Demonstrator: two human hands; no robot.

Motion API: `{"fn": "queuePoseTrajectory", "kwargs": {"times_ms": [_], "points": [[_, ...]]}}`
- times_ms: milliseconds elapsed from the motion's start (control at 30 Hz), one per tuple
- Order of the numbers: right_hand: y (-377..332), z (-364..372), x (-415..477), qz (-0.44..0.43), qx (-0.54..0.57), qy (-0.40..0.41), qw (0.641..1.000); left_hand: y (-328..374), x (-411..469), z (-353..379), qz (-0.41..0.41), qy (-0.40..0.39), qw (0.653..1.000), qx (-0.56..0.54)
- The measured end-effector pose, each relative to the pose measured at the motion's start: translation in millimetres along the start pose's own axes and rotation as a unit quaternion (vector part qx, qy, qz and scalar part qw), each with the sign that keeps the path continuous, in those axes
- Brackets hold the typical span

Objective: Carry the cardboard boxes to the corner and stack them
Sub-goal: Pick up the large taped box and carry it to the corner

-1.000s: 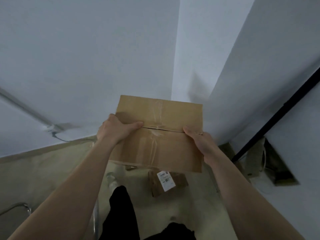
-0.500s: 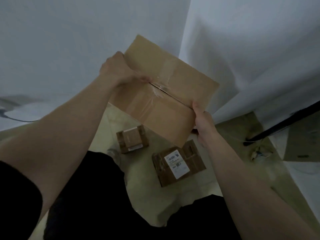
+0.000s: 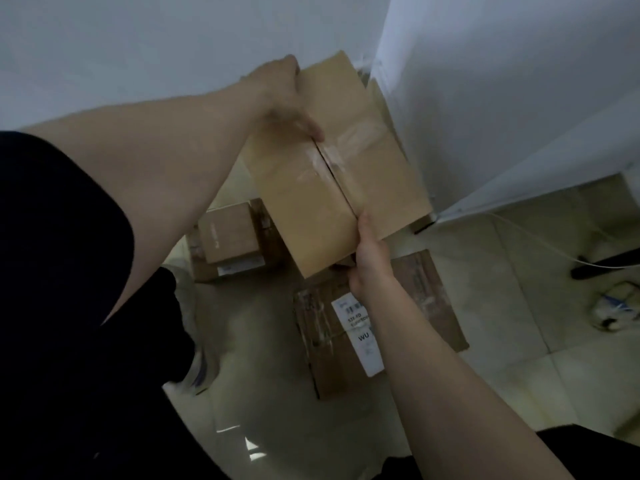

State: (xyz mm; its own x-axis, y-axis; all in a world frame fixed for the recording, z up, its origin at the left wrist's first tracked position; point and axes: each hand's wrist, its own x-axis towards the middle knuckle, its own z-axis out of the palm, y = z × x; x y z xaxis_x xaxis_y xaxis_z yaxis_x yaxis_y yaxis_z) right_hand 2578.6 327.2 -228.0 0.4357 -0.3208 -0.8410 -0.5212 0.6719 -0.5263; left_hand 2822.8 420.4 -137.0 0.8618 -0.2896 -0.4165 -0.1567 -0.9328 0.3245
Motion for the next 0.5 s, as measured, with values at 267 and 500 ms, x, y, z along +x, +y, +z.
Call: {"fn": "queuePoseTrajectory", "kwargs": {"times_ms": [267,500], "points": [[44.1,4.8,55.2,0.076,0.078,0.012,0.994,0.2,50.3,73.8,0.041,-0.031,0.999,0.009],[31.6,13.5,81.0,0.080,0.093,0.076,0.990,-16.8,70.3,108.0,0.029,-0.037,0.998,0.039]]}}
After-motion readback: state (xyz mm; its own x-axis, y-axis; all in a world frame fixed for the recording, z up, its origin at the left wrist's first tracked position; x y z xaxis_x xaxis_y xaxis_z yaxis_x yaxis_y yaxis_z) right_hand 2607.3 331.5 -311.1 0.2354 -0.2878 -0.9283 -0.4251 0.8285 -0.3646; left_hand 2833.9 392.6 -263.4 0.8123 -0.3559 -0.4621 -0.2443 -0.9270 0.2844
